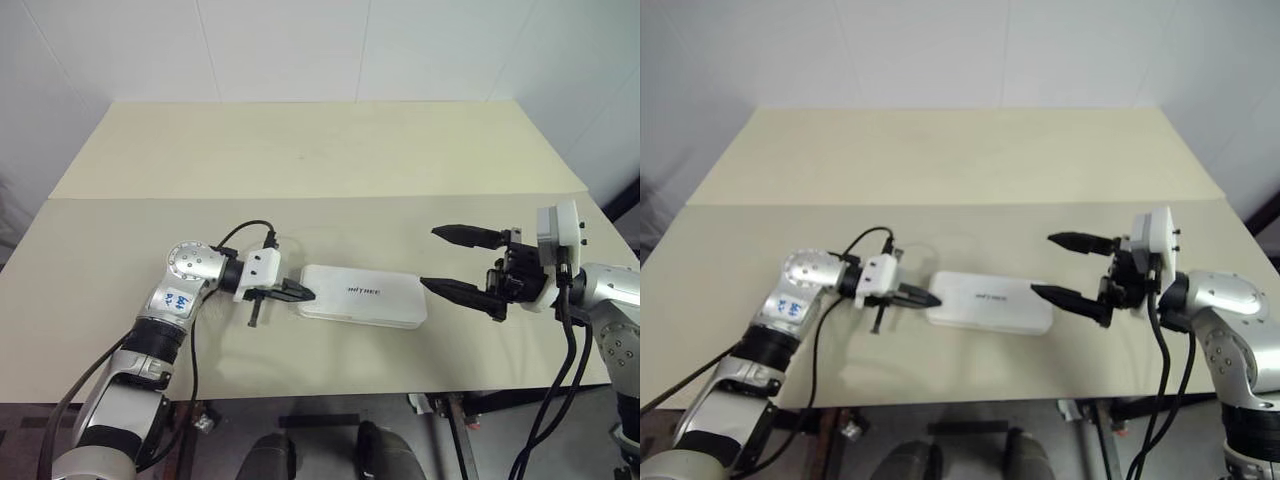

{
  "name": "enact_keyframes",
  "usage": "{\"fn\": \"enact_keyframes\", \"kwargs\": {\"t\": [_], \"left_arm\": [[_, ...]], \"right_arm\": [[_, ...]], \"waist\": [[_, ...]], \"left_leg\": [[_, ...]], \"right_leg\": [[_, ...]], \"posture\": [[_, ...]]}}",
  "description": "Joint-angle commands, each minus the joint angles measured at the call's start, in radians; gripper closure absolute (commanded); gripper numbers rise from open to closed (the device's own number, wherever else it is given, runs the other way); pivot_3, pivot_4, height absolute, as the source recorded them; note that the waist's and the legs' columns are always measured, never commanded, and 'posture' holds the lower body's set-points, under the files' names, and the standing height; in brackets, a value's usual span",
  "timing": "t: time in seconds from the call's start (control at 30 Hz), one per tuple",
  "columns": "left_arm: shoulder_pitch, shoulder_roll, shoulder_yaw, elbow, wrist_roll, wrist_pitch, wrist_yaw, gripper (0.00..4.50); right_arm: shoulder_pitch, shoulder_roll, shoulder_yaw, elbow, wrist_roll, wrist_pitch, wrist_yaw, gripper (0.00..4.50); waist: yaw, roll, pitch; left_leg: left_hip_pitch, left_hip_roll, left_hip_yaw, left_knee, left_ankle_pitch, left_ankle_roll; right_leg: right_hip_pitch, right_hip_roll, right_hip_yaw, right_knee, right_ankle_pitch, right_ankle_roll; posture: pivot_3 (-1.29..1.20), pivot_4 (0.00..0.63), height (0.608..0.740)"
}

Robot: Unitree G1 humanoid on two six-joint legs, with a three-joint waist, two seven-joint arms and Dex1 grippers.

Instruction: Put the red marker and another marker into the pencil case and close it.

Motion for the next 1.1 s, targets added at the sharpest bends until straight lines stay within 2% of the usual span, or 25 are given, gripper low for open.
{"fn": "enact_keyframes", "kwargs": {"t": [0.03,0.13,0.37,0.63,0.7,0.8,0.9,1.0,1.1], "left_arm": [[0.019,-0.015,-0.045,-0.022,0.069,0.077,0.071,4.49],[0.013,-0.035,-0.064,-0.027,0.094,0.113,0.115,4.49],[0.002,-0.040,-0.115,-0.064,0.100,0.193,0.098,4.49],[0.021,-0.034,-0.123,-0.101,0.094,0.209,0.120,4.49],[0.014,-0.040,-0.073,-0.106,0.051,0.221,0.140,4.49],[0.014,-0.046,0.041,-0.154,-0.085,0.268,0.136,4.49],[0.035,-0.015,0.140,-0.231,-0.212,0.328,0.100,4.49],[0.057,0.034,0.185,-0.280,-0.255,0.384,0.094,3.89],[0.116,0.108,0.286,-0.328,-0.318,0.456,0.114,2.89]], "right_arm": [[0.012,0.013,-0.010,-0.053,0.013,-0.020,-0.020,0.00],[0.033,0.026,-0.012,-0.080,0.017,-0.017,-0.038,0.00],[0.061,0.048,-0.011,-0.107,0.021,-0.019,-0.066,0.00],[0.046,0.065,0.008,-0.090,0.013,-0.026,-0.068,0.00],[0.036,0.066,0.022,-0.079,0.006,-0.031,-0.063,0.00],[0.021,0.064,0.039,-0.055,-0.003,-0.040,-0.050,0.00],[-0.002,0.061,0.050,-0.019,-0.012,-0.050,-0.031,0.00],[-0.025,0.054,0.063,0.017,-0.026,-0.063,-0.007,0.00],[-0.062,0.056,0.074,0.072,-0.050,-0.086,0.017,0.00]], "waist": [[0.000,0.000,0.000],[0.000,0.000,-0.001],[0.000,0.000,-0.002],[-0.001,0.001,-0.003],[-0.001,0.001,-0.003],[-0.001,0.001,-0.003],[-0.007,0.001,-0.002],[-0.009,0.002,-0.002],[-0.015,0.002,-0.002]], "left_leg": [[0.000,0.000,0.000,0.000,0.000,0.000],[0.002,0.000,0.000,0.000,0.000,0.000],[0.003,0.000,0.000,0.000,0.001,0.000],[0.003,0.000,-0.001,0.000,0.001,0.000],[0.003,0.000,-0.001,0.000,0.001,0.000],[0.003,0.000,-0.001,0.000,0.001,0.000],[0.001,0.002,-0.002,0.000,0.001,0.000],[0.001,0.002,-0.002,0.000,0.001,-0.001],[0.001,0.002,-0.002,0.000,0.001,-0.001]], "right_leg": [[0.000,0.000,0.000,0.000,0.000,0.000],[0.001,0.000,0.000,0.001,0.000,0.000],[0.002,0.000,0.000,0.000,0.001,-0.001],[0.002,0.000,0.000,0.000,0.001,-0.002],[0.002,0.000,0.000,0.000,0.001,-0.002],[0.002,0.000,0.000,0.000,0.001,-0.002],[0.000,0.001,0.000,0.002,0.001,-0.002],[0.000,0.001,0.000,0.001,0.001,-0.002],[0.000,0.002,0.000,0.000,0.001,-0.002]], "posture": [[0.00,0.150,0.740],[0.00,0.150,0.740],[0.00,0.150,0.740],[0.00,0.150,0.740],[0.00,0.150,0.740],[0.00,0.150,0.740],[0.00,0.150,0.740],[0.00,0.150,0.740],[0.00,0.150,0.740]]}}
